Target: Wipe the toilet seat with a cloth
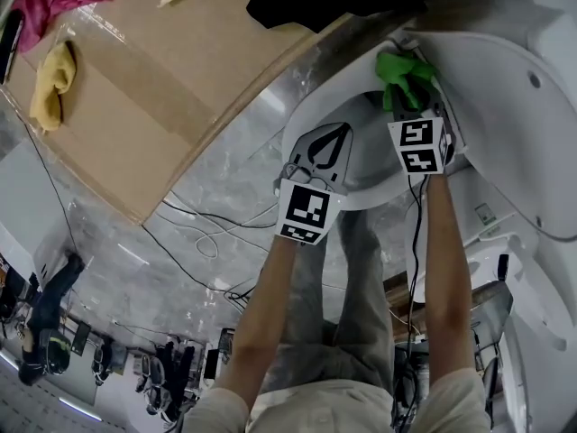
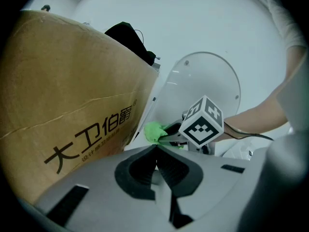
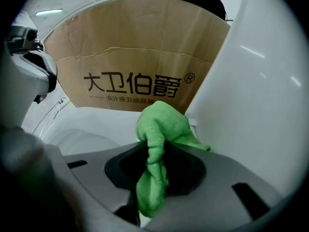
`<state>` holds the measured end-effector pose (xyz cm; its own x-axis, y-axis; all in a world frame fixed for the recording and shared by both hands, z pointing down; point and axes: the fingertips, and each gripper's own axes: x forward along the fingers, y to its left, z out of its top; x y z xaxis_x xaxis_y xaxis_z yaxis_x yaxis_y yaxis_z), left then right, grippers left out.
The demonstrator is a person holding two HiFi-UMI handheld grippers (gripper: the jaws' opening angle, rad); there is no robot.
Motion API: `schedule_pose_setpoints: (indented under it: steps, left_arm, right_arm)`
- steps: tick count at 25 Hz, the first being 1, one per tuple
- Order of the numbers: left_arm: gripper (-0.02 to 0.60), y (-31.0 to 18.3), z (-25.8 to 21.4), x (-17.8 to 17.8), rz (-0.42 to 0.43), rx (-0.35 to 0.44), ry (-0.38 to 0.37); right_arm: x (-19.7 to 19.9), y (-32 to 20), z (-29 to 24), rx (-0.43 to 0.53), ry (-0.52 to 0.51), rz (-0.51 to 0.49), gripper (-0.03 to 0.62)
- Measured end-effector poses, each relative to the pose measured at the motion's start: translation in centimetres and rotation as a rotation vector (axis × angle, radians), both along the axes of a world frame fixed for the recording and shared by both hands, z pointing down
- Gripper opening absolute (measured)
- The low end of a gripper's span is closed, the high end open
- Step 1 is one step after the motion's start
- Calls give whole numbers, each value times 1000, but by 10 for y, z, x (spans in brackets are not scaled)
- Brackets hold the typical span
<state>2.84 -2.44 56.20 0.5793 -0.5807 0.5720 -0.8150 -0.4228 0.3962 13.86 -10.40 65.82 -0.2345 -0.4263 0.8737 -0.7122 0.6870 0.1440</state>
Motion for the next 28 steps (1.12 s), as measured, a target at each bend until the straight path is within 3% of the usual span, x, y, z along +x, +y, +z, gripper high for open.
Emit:
schedule_pose_setpoints:
  steps: [11, 17, 22, 28]
  left_arm:
    - [12, 2, -6, -30, -33, 16, -23]
    - [12, 13, -13, -46, -92, 19, -40]
    - [12, 26, -32, -57, -106, 35, -69]
    - [12, 46, -81, -57, -106, 53, -75]
  right_arm:
    - [-44, 3, 5, -5, -37, -29, 97]
    - [-69, 17, -1, -5, -91, -89, 97]
    - [-81, 43, -34, 27, -153, -76, 97]
    - [-66, 83, -100, 46, -176, -52, 97]
